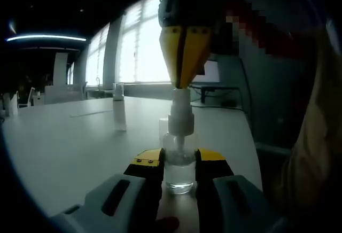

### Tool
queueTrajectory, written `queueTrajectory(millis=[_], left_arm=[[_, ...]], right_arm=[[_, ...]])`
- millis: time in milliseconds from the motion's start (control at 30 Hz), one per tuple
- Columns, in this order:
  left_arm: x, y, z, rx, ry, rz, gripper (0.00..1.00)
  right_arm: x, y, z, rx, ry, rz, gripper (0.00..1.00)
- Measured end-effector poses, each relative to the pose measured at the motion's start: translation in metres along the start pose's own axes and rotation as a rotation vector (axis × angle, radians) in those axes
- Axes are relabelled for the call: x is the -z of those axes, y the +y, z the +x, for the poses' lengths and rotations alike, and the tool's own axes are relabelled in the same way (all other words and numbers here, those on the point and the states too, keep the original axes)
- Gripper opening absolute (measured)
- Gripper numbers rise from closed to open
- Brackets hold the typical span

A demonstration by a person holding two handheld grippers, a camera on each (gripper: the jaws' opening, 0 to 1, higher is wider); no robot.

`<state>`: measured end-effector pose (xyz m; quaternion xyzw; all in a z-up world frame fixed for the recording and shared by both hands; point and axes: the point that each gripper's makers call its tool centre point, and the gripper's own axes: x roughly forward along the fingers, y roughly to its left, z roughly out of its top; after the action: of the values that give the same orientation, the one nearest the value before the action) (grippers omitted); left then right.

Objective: Clamp pump bottle remove cover press pump head put on cover

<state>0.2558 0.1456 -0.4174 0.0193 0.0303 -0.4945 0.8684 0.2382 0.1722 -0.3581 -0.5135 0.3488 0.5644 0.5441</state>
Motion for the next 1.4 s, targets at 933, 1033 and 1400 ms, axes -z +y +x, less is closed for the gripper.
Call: queueTrajectory(millis=[933, 1033, 1400], left_arm=[[-0.0006, 0.0008, 0.0006, 0.000, -0.002, 0.005, 0.14], [-0.0008, 0.0000, 0.0004, -0.001, -0.002, 0.005, 0.14], [-0.0011, -0.0010, 0.0004, 0.000, -0.002, 0.006, 0.14]], right_arm=[[0.0009, 0.0054, -0.0005, -0.064, -0.069, -0.122, 0.00], [0.0000, 0.0060, 0.0002, -0.076, -0.045, -0.132, 0.00], [0.0015, 0.0072, 0.0004, -0.076, 0.044, -0.160, 0.00]])
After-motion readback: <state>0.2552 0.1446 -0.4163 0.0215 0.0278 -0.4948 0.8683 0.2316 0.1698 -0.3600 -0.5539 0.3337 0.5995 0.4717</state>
